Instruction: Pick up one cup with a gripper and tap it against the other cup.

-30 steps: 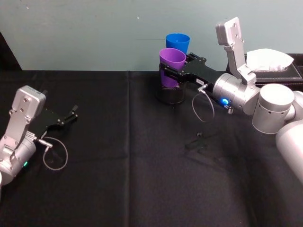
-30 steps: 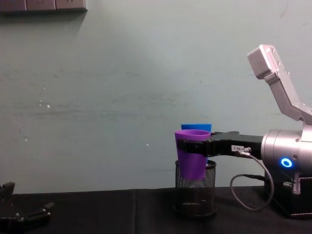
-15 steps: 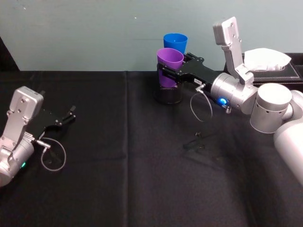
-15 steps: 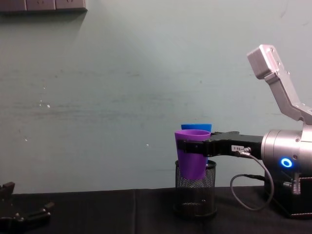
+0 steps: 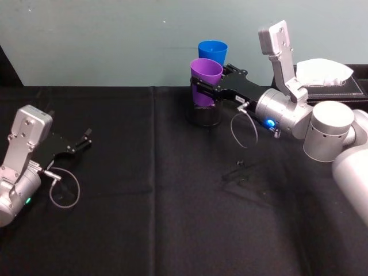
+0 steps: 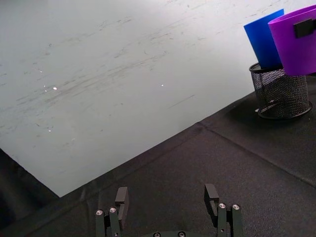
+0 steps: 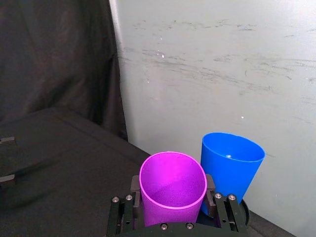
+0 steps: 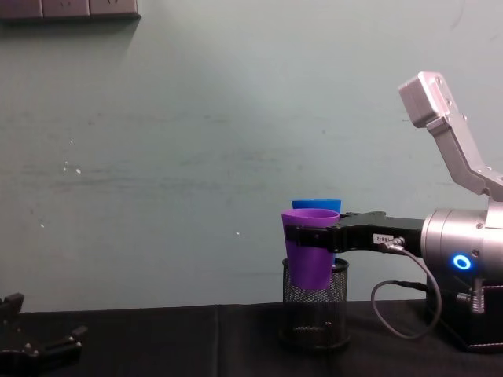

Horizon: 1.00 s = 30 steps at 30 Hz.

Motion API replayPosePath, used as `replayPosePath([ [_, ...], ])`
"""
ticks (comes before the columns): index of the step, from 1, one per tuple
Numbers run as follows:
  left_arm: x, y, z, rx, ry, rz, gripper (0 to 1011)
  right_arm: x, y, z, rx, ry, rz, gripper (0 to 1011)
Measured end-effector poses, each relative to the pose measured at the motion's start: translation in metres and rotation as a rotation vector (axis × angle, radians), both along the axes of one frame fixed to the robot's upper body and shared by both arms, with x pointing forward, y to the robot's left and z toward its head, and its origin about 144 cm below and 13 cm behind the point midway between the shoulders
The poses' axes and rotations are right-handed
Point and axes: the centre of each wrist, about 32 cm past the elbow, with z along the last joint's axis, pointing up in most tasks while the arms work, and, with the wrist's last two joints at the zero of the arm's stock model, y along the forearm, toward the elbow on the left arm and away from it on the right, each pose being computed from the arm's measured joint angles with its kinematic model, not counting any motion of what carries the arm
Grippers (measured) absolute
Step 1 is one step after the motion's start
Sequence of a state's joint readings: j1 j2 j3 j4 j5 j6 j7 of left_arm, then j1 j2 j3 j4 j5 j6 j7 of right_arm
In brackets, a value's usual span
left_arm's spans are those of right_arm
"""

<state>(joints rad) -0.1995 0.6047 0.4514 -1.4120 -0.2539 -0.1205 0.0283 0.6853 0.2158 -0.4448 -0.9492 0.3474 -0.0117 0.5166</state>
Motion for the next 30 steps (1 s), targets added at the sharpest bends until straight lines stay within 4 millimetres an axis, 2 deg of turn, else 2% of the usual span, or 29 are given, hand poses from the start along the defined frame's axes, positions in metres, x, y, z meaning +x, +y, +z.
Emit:
replayPosePath([
  [30,0.0000,0.0000,0.0000,0.000,0.000,0.000,1005,0.0000,0.0000,0.0000,0.000,0.000,0.000,735],
])
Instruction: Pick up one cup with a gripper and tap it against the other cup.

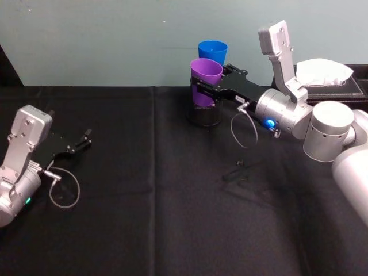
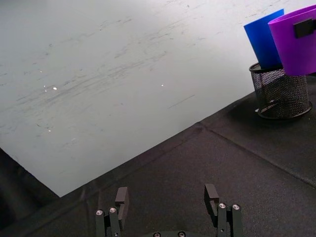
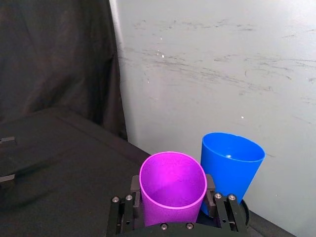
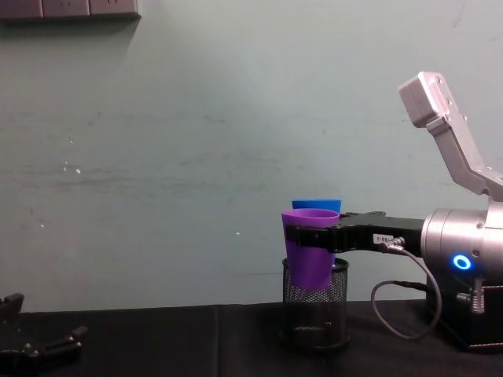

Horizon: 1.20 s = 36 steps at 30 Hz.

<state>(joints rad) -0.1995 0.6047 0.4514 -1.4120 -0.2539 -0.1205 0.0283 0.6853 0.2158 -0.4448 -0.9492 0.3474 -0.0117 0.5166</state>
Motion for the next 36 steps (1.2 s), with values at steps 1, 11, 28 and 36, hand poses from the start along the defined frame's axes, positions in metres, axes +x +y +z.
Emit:
replayPosePath([
  [1,0.000,0.000,0.000,0.000,0.000,0.000,1005,0.000,0.000,0.000,0.000,0.000,0.000,735],
  [11,0.000,0.000,0.000,0.000,0.000,0.000,1005,-0.005,-0.001,-0.003,0.006,0.000,0.027,735],
  [28,0.000,0.000,0.000,0.000,0.000,0.000,1005,-0.056,-0.016,-0.003,-0.020,-0.029,0.066,734],
  [36,0.000,0.000,0.000,0.000,0.000,0.000,1005,-0.083,-0.024,-0.017,-0.030,-0.026,0.078,734],
])
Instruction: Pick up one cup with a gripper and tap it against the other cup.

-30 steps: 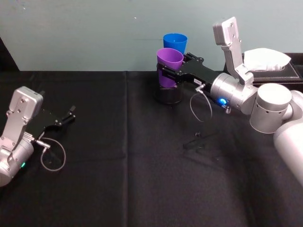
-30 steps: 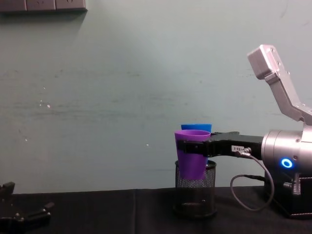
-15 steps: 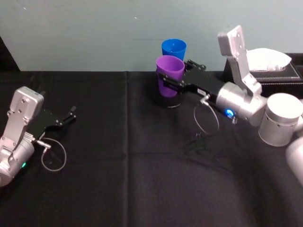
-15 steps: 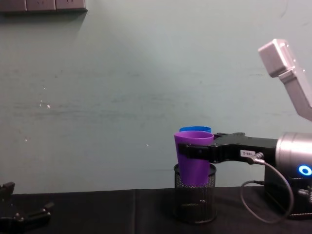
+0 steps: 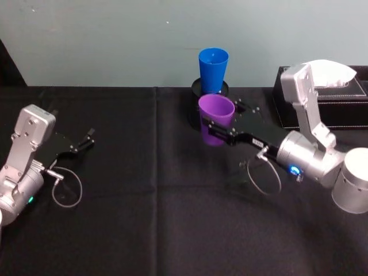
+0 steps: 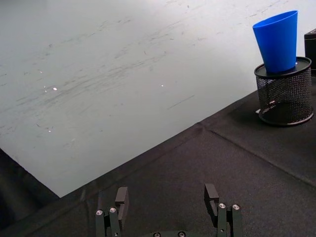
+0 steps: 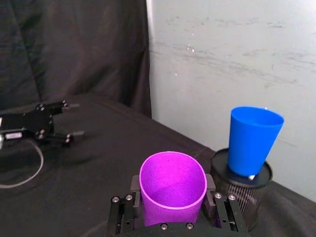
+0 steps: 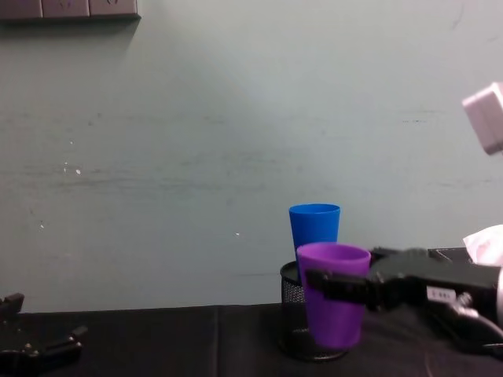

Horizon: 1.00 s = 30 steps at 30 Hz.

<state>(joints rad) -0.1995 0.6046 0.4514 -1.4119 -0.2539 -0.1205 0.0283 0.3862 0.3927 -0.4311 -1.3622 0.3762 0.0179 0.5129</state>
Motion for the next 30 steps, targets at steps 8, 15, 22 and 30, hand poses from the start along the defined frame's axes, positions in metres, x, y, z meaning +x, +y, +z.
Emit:
replayPosePath([
  [8,0.000,0.000,0.000,0.000,0.000,0.000,1005,-0.015,-0.003,-0.022,0.000,0.002,-0.001,734],
  [15,0.000,0.000,0.000,0.000,0.000,0.000,1005,-0.021,-0.005,-0.037,-0.009,0.002,-0.007,734],
  [22,0.000,0.000,0.000,0.000,0.000,0.000,1005,-0.024,-0.004,-0.051,-0.018,-0.010,-0.011,734],
  [30,0.000,0.000,0.000,0.000,0.000,0.000,1005,-0.024,-0.003,-0.062,-0.024,-0.008,-0.014,734],
])
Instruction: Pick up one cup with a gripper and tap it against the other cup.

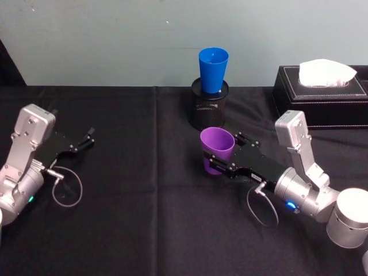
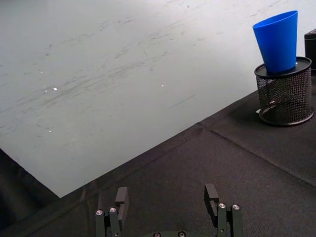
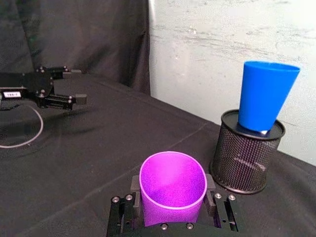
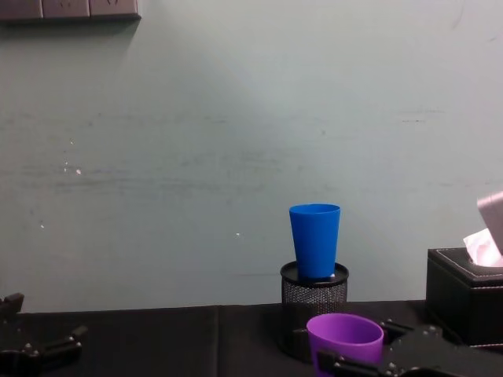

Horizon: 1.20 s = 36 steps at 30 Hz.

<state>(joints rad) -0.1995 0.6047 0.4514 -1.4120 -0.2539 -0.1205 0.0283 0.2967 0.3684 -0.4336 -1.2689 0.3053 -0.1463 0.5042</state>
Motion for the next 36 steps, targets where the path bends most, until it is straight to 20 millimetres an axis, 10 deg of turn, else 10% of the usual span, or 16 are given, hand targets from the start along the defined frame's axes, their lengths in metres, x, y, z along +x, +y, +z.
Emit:
replayPosePath([
  [36,0.000,0.000,0.000,0.000,0.000,0.000,1005,0.002,0.003,-0.015,0.000,0.036,-0.002,735],
])
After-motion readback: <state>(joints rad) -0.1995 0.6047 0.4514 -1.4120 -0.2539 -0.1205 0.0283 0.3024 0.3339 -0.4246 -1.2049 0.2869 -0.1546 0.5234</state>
